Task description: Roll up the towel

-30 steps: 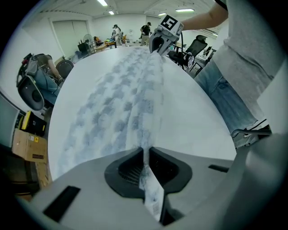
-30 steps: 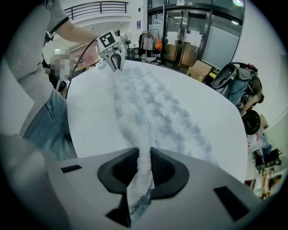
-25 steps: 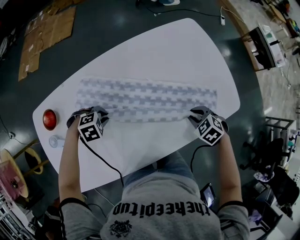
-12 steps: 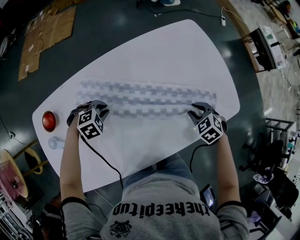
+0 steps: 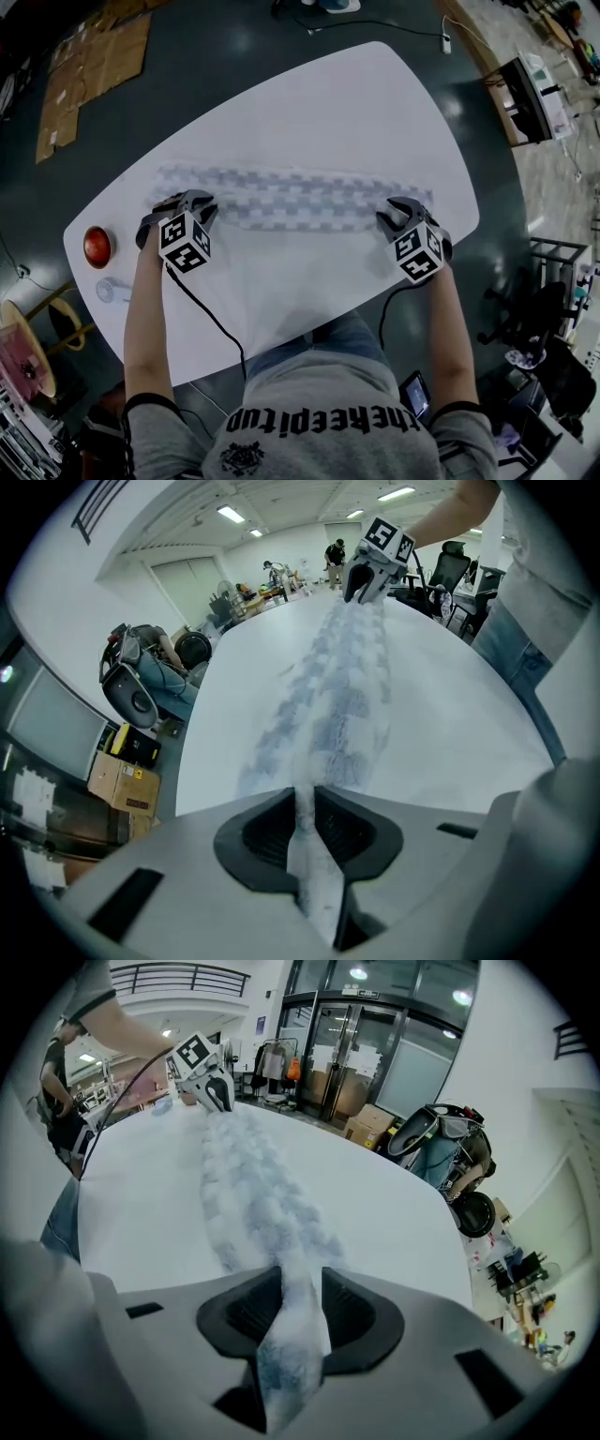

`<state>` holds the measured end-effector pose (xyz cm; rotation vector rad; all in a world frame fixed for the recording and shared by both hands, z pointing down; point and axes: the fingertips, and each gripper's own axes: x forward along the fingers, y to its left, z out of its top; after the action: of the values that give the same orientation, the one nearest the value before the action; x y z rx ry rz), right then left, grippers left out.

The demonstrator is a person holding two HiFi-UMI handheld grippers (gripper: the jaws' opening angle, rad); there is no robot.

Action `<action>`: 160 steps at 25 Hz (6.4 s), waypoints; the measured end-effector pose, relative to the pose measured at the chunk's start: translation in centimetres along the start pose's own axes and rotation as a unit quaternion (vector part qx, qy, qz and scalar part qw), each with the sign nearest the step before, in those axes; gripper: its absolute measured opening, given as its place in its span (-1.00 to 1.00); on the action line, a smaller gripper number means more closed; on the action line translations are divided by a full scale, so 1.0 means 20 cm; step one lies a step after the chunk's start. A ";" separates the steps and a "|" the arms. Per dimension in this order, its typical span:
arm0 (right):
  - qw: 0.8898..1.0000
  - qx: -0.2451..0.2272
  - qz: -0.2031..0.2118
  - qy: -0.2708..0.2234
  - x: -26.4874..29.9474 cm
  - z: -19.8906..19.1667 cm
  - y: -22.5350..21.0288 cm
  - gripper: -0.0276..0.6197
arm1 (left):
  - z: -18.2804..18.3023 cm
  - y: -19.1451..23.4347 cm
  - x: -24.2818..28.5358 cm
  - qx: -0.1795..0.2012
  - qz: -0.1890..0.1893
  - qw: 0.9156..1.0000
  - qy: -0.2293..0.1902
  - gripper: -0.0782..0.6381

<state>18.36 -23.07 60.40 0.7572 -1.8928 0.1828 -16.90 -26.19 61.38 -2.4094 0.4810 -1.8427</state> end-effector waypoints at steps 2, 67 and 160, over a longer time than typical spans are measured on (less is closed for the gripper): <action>1.000 0.004 -0.003 -0.001 0.01 0.00 -0.02 -0.50 | 0.02 0.04 0.01 -0.004 0.016 1.000 -0.003 -0.59; 0.994 0.007 -0.097 -0.046 -0.02 0.07 -0.07 -0.74 | 0.28 0.07 0.09 -0.040 0.025 0.996 -0.082 -0.47; 0.840 0.162 -0.183 -0.484 -1.75 0.90 0.54 -0.91 | 0.58 -0.52 -2.11 -0.329 0.342 0.695 -0.540 -0.77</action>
<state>7.12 -7.93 24.22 1.6506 -2.6254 -0.1738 -13.47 -5.79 21.44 -2.5101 1.6846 0.2125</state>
